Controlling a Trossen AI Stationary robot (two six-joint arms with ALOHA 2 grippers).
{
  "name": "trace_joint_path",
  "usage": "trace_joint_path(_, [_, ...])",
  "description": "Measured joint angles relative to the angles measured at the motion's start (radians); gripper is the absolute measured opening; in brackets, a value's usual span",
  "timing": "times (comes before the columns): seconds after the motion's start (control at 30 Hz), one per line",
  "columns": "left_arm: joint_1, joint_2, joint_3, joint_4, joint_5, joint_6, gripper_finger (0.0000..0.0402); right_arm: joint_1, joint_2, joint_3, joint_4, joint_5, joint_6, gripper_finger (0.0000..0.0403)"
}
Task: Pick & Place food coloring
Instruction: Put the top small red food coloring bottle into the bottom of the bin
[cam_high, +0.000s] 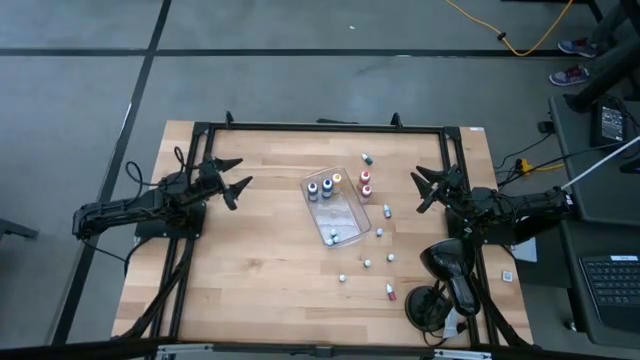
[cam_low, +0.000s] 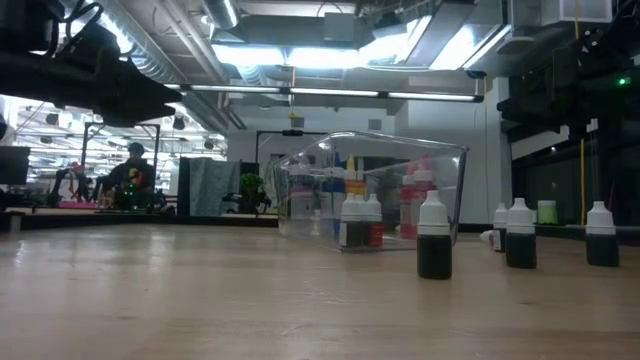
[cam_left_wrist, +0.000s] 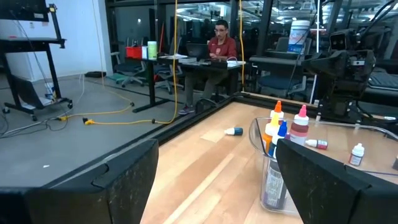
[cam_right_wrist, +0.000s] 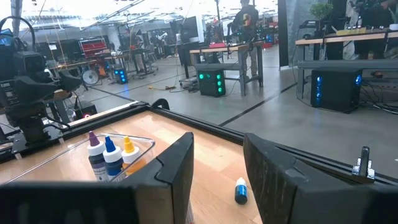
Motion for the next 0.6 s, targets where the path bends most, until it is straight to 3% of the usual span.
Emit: trace_joint_path(0.6, [0.000, 0.000, 0.000, 0.000, 0.002, 0.000, 0.0320, 0.000, 0.000, 0.000, 0.001, -0.036, 0.003, 0.0142])
